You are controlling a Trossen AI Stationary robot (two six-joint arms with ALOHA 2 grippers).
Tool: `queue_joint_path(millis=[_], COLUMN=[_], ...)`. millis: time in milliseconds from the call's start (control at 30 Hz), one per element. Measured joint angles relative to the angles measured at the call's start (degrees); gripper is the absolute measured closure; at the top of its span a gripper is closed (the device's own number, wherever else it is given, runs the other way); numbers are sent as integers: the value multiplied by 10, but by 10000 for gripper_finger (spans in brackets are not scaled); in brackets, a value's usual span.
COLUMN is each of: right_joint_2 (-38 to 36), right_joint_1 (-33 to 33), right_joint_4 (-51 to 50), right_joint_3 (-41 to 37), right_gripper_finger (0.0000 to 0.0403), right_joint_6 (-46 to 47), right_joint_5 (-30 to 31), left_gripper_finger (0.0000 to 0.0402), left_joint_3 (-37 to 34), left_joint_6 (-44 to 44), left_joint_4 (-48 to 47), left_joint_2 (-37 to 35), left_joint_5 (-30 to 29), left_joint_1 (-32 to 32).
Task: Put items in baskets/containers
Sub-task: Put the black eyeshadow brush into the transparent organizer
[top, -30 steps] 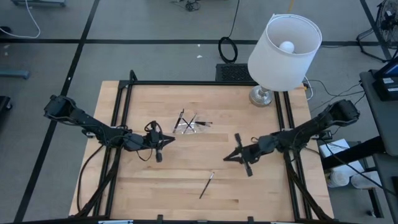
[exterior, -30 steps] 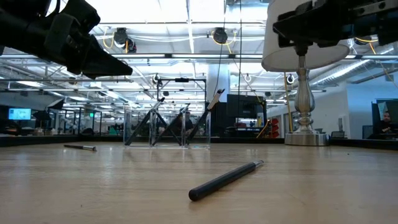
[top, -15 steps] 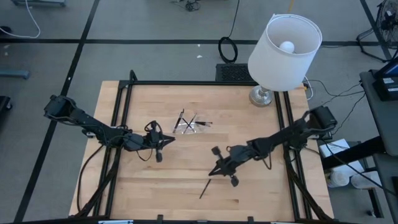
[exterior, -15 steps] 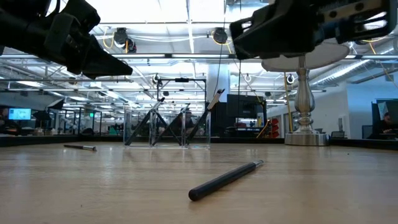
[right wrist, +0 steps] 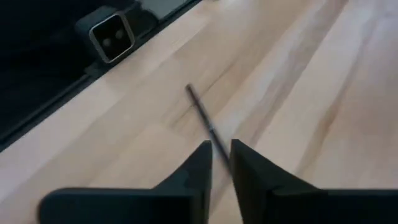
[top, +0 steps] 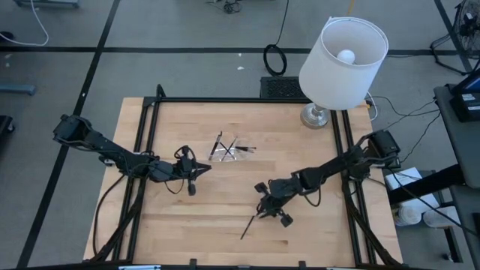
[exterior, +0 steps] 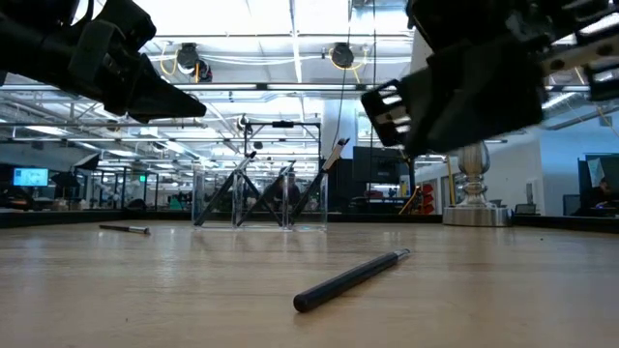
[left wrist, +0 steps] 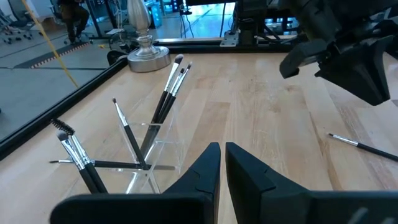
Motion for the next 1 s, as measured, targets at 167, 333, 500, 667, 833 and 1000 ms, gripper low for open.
queue_joint_path(millis=[167, 333, 500, 667, 833, 1000], right_joint_2=[0, 2, 39, 78, 93, 98], right_joint_1=[26, 27, 13, -8, -29, -30], right_joint_4=[-29, -29, -33, -7, -4, -12], right_joint_3=[0, 0, -2, -1, 0, 0], right_gripper_finger=[299, 262, 255, 263, 270, 276], right_joint_6=[-14, -23, -29, -33, -20, -17], right_joint_5=[85, 91, 87, 66, 44, 44], left_gripper_finger=[366, 366, 366, 366, 366, 366], left_joint_3=[0, 0, 0, 0, 0, 0], left_joint_6=[0, -3, -3, -3, -3, -4], left_joint_4=[0, 0, 0, 0, 0, -1], left_joint_2=[0, 0, 0, 0, 0, 0], left_joint_5=[0, 0, 0, 1, 1, 1], left_joint_1=[0, 0, 0, 0, 0, 0])
